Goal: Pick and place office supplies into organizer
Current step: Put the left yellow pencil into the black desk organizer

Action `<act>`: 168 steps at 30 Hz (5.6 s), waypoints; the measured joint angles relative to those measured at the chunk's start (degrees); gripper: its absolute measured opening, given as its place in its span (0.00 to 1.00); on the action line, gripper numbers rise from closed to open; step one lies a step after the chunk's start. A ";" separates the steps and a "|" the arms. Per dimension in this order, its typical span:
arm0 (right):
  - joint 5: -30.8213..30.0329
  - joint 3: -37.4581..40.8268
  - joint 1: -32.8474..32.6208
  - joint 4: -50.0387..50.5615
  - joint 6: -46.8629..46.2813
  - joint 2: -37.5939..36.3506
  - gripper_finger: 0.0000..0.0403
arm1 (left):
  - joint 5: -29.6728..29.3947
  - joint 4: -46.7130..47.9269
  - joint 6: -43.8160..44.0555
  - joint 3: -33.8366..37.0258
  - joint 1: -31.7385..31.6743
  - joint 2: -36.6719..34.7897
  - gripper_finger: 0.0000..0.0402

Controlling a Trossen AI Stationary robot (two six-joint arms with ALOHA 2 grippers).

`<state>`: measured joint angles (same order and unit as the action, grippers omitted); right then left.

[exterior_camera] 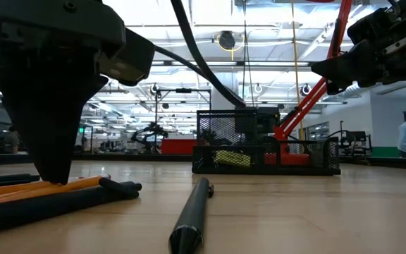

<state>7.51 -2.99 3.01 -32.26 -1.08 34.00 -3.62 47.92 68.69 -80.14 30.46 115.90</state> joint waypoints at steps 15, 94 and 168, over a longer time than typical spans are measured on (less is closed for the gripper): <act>0.02 0.01 0.00 -0.03 0.02 0.00 0.01 | 1.01 2.20 -0.84 0.00 -0.03 -0.48 0.45; 0.02 -0.01 -0.04 0.38 -0.39 0.13 0.01 | -2.80 1.57 -7.38 -2.97 -2.81 4.28 0.45; -0.09 0.01 -0.07 0.81 -0.22 0.33 0.01 | -3.96 -14.22 -26.34 -2.95 -4.78 -1.59 0.07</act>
<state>7.42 -2.98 2.94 -31.44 -1.30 34.33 -7.57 33.70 42.35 -83.09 25.68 114.31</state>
